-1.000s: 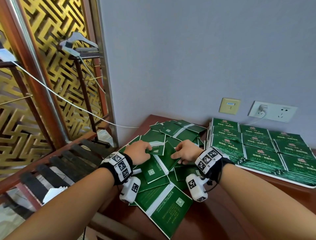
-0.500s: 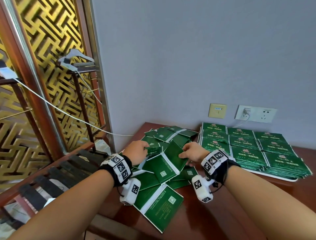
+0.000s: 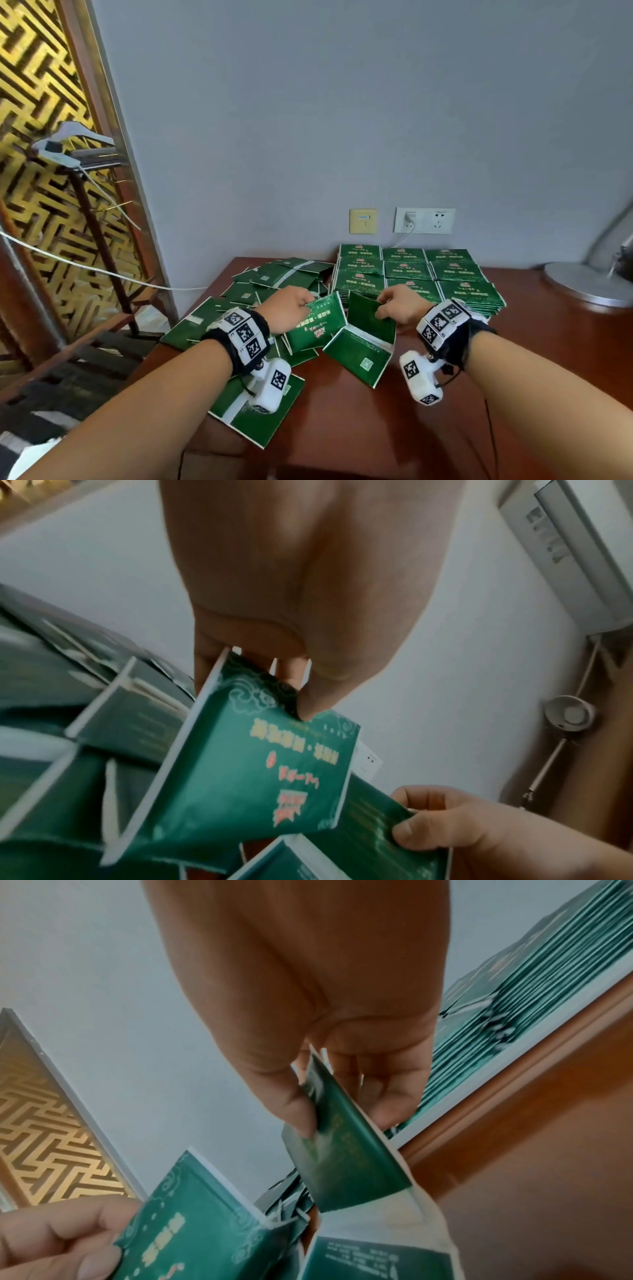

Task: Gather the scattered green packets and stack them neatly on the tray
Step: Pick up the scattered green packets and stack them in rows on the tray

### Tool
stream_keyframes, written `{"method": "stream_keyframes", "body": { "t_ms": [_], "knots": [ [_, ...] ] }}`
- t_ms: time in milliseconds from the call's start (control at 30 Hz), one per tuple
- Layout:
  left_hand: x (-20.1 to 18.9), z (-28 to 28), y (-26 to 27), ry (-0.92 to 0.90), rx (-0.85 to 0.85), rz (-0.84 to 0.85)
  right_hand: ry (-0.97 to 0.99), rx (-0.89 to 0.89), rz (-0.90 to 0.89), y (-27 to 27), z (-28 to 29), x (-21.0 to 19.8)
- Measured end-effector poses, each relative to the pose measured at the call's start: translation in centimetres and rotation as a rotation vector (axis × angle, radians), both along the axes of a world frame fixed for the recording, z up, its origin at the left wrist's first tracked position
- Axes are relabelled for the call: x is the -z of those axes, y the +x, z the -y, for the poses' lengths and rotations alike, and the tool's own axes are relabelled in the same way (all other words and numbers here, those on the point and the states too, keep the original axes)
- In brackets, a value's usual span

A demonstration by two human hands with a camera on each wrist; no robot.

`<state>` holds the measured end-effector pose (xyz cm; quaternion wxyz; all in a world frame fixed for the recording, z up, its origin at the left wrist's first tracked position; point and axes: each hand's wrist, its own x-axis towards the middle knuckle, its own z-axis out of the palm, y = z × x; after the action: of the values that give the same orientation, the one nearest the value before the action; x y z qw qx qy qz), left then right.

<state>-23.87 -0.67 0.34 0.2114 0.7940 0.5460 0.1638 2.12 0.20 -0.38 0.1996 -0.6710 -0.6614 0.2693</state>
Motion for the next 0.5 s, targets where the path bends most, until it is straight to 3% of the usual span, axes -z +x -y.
{"method": "stream_keyframes", "body": {
  "t_ms": [167, 333, 500],
  "knots": [
    [1.6, -0.1, 3.3, -0.124, 0.016, 0.057, -0.021, 0.066, 0.087, 4.1, 1.8, 0.5],
    [3.3, -0.2, 4.5, -0.14, -0.004, 0.008, 0.025, 0.091, 0.112, 5.9, 3.0, 1.2],
    [4.2, -0.5, 4.8, -0.114, -0.069, -0.025, -0.054, -0.119, 0.149, 5.6, 3.8, 1.6]
  ]
}}
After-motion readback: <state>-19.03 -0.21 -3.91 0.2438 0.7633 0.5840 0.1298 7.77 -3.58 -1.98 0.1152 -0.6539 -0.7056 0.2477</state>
